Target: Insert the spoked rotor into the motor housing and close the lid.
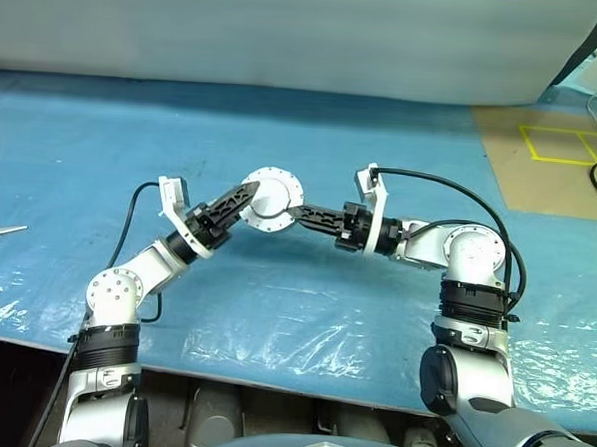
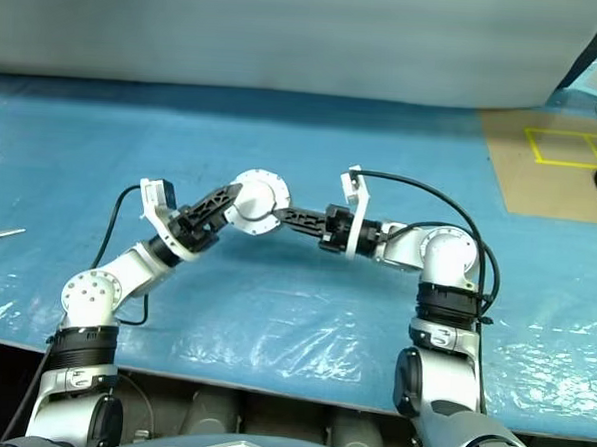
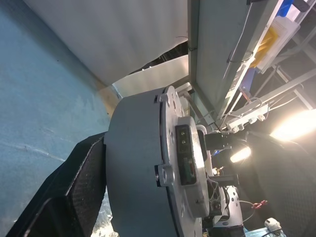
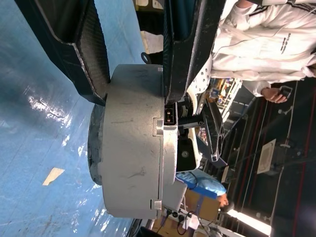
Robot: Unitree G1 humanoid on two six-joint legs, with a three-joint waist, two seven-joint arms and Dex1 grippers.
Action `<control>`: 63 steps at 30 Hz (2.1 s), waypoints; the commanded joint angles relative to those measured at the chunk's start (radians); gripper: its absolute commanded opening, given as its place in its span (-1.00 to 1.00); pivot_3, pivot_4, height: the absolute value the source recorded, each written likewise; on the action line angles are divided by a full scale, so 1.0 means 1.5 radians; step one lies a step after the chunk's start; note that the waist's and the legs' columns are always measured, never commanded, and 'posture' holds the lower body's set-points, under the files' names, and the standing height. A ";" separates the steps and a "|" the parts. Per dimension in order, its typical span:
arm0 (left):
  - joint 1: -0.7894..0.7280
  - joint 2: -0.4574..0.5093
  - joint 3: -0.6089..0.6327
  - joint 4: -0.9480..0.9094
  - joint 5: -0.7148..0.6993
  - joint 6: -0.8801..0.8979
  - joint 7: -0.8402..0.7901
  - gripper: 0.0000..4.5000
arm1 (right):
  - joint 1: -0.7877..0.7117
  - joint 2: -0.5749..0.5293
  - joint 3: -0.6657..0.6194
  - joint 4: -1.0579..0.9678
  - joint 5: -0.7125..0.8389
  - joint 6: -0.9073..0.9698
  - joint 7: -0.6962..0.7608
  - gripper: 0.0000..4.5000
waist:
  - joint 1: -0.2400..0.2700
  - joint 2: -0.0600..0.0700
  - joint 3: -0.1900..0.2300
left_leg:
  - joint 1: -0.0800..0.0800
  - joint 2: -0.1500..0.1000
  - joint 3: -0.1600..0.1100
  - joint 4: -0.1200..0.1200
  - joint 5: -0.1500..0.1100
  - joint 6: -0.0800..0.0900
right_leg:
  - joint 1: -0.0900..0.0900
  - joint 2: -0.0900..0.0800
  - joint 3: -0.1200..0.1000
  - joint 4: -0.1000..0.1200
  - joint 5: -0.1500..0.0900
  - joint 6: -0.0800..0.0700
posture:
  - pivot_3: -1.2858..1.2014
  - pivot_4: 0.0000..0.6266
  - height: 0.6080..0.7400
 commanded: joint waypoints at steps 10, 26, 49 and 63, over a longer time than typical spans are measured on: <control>0.017 0.046 0.047 0.018 -0.013 0.023 -0.003 0.99 | -0.025 0.012 0.009 -0.022 0.036 -0.028 0.037 -0.49 | 0.008 0.000 0.000 | 0.000 0.000 0.000 0.000 0.000 0.000 | 0.000 0.000 -0.001 0.000 0.000 0.000 | 0.03 -0.52 1.00; -0.021 -0.018 -0.007 0.015 -0.001 0.028 0.000 0.99 | -0.020 0.009 0.022 -0.022 0.032 -0.038 0.032 -0.49 | 0.008 0.000 0.000 | -0.001 0.000 0.000 0.001 0.000 0.000 | 0.000 -0.001 -0.001 0.000 0.000 0.001 | 0.03 -0.52 1.00; -0.043 -0.055 -0.013 -0.015 0.022 -0.002 0.047 0.15 | -0.003 0.002 0.053 -0.048 0.006 -0.074 0.037 -0.49 | 0.009 0.000 0.000 | -0.002 0.000 -0.001 0.002 0.000 0.000 | 0.000 -0.001 -0.001 0.000 0.000 0.001 | 0.03 -0.52 1.00; -0.077 -0.049 0.033 0.027 0.018 -0.030 0.053 0.11 | -0.018 0.013 0.032 -0.001 0.023 -0.055 0.023 0.38 | 0.008 0.000 0.000 | -0.002 0.000 -0.001 0.002 0.000 0.000 | 0.000 -0.001 -0.001 0.000 0.000 0.001 | 0.03 -0.52 1.00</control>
